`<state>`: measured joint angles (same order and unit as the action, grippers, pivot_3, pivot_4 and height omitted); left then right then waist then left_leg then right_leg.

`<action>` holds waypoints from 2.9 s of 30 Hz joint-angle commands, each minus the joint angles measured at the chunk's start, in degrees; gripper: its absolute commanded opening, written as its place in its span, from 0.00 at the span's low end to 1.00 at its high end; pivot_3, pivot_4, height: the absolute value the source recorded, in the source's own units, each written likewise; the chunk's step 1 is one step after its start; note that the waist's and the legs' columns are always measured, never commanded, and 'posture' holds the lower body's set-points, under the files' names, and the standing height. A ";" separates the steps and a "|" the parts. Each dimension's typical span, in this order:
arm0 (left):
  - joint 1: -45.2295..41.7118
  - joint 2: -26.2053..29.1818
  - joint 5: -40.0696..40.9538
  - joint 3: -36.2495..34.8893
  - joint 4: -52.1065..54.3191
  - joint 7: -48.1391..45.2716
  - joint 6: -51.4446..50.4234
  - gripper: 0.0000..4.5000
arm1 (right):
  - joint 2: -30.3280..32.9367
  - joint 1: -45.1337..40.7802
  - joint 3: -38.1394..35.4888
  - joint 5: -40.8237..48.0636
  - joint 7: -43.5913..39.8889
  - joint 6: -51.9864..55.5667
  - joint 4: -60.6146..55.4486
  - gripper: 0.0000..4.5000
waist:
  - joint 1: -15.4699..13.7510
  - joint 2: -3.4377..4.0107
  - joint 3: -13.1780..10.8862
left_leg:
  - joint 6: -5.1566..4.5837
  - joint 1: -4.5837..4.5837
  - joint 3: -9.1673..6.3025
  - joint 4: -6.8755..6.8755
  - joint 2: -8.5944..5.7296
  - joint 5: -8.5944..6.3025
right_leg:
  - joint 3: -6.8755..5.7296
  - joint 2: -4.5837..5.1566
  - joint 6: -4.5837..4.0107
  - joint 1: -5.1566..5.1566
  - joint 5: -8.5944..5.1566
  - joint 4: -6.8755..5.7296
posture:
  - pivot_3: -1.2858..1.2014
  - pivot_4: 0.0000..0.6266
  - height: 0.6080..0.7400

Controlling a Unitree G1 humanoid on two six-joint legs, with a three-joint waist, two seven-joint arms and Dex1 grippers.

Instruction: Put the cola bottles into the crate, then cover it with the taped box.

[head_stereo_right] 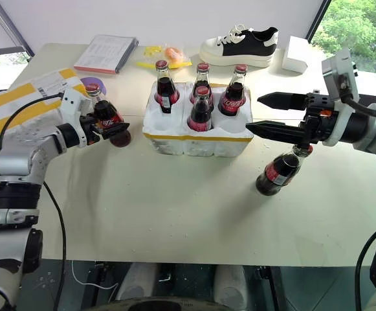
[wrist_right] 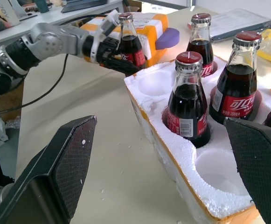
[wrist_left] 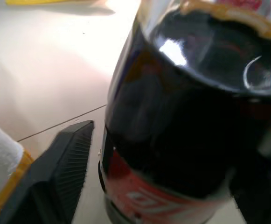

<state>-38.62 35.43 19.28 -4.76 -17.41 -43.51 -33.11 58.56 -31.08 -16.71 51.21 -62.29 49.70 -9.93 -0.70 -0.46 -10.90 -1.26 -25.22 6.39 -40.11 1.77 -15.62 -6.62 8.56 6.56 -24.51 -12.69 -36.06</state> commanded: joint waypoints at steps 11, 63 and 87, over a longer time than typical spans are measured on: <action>-6.99 10.80 10.68 -6.10 11.32 -10.42 -13.23 0.63 | 1.63 -0.12 -2.56 -0.07 -1.07 -0.71 -0.90 1.00 | 0.09 -0.30 -0.19 | 0.01 -0.12 -0.11 0.00 0.04 0.00 | 0.00 -0.01 0.00 -0.15 0.00 -0.02 | 0.52 0.24 1.00; -27.40 -7.83 -7.73 13.20 -17.37 -29.35 4.97 0.99 | 0.02 7.23 -7.38 3.63 9.39 -0.20 -7.34 1.00 | -0.03 -0.42 -0.22 | -0.08 -0.13 -0.20 -0.08 -0.03 -0.03 | -0.06 0.03 0.03 -0.04 -0.01 0.01 | 0.52 0.24 1.00; -6.64 13.98 16.03 6.55 25.67 -37.17 -17.89 0.99 | -2.14 26.72 -34.96 4.69 19.11 4.53 -19.09 1.00 | -0.95 -0.38 -0.19 | -0.05 -0.06 -0.25 -0.07 0.00 -0.02 | -0.04 0.00 0.02 0.04 -0.02 -0.01 | 0.52 0.24 1.00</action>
<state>-44.73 49.24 35.47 1.83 7.68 -81.55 -52.40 56.91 -5.17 -46.28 54.38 -45.09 53.53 -26.34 -1.65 -0.84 -11.09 -1.31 -25.28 6.15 -40.18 1.77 -15.64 -6.66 8.56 6.59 -24.48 -12.71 -36.07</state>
